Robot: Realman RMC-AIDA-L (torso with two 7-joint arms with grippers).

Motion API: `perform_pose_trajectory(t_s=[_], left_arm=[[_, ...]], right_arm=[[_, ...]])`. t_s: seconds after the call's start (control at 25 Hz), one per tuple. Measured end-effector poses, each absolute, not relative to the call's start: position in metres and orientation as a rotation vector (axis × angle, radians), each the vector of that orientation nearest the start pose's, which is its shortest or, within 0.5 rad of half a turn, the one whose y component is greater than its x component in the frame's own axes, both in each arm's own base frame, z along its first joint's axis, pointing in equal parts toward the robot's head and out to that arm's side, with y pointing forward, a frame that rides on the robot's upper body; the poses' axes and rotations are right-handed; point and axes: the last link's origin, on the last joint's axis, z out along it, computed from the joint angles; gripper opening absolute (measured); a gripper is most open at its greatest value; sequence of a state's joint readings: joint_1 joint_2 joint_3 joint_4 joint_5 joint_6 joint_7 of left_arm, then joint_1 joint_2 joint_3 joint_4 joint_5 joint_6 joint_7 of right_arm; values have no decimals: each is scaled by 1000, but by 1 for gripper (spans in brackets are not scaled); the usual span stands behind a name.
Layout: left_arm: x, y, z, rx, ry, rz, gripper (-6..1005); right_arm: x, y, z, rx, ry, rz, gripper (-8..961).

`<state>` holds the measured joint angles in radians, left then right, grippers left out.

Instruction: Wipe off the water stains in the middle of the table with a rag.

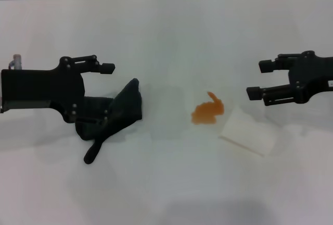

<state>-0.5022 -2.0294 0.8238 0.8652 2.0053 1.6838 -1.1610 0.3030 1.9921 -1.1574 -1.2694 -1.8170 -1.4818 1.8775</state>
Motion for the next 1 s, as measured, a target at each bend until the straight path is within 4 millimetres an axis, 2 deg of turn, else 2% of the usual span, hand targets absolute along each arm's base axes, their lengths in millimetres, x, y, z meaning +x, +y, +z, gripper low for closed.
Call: perform_pose_trajectory(t_s=[0.32,0.64,1.0], left_arm=[[-250,325,31,-2880,-3,-470,873],[-249,326,30,-2885,3,-463,873],[-247,327,29,-2889,4,-464,872]], right_arm=[[216,324,63,-2750,696,235,817],[206,334,60,-2757,772,-56,814],[202,334,51,-2748,840,-276,812]])
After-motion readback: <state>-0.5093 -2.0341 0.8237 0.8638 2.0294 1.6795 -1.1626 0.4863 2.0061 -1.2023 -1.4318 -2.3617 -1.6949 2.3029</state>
